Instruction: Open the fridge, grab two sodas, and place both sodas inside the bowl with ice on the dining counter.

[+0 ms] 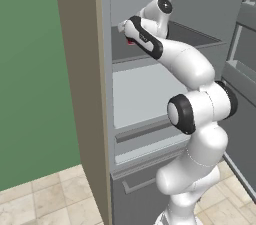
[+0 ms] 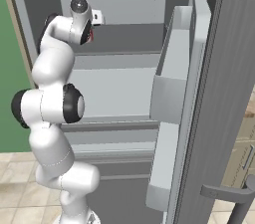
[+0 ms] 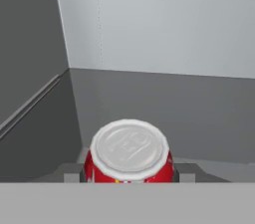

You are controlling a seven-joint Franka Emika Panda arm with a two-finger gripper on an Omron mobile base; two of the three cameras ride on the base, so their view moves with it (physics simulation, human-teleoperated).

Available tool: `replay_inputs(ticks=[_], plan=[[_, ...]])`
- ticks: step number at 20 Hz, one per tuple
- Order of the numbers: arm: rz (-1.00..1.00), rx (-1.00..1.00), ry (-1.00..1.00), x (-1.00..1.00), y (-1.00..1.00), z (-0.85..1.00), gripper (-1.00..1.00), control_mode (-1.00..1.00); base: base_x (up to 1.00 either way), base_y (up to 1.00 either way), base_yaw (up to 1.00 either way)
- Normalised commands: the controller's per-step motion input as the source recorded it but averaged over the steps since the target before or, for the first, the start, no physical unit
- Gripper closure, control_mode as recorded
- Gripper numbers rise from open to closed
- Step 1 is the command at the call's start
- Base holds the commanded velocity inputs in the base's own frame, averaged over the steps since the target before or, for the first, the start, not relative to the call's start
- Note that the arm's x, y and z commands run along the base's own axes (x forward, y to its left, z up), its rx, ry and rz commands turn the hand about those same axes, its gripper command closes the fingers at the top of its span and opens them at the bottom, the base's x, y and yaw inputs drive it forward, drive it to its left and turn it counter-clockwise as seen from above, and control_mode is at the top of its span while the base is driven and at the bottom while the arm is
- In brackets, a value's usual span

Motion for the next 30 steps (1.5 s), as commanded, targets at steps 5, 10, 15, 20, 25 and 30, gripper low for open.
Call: replay_inputs(ticks=[5, 10, 15, 20, 25, 30], plan=[[0.0, 0.0, 0.0, -0.04, 0.0, -0.04, 1.0, -1.0, 0.0, 0.0, 0.0], [0.0, 0.04, -0.06, -0.15, 0.0, -0.03, 1.0, -1.0, 0.0, 0.0, 0.0], [0.0, 0.04, -0.07, -0.38, -0.02, 0.06, 1.0, -1.0, 0.0, 0.0, 0.0], [0.0, 0.02, -0.01, -0.58, -0.04, 0.2, 1.0, -1.0, 0.0, 0.0, 0.0], [-0.01, 0.0, 0.0, -0.94, -0.29, 0.22, 1.0, -1.0, 0.0, 0.0, 0.0], [-0.02, 0.0, 0.0, -1.0, -0.18, 0.19, 1.0, -1.0, 0.0, 0.0, 0.0]])
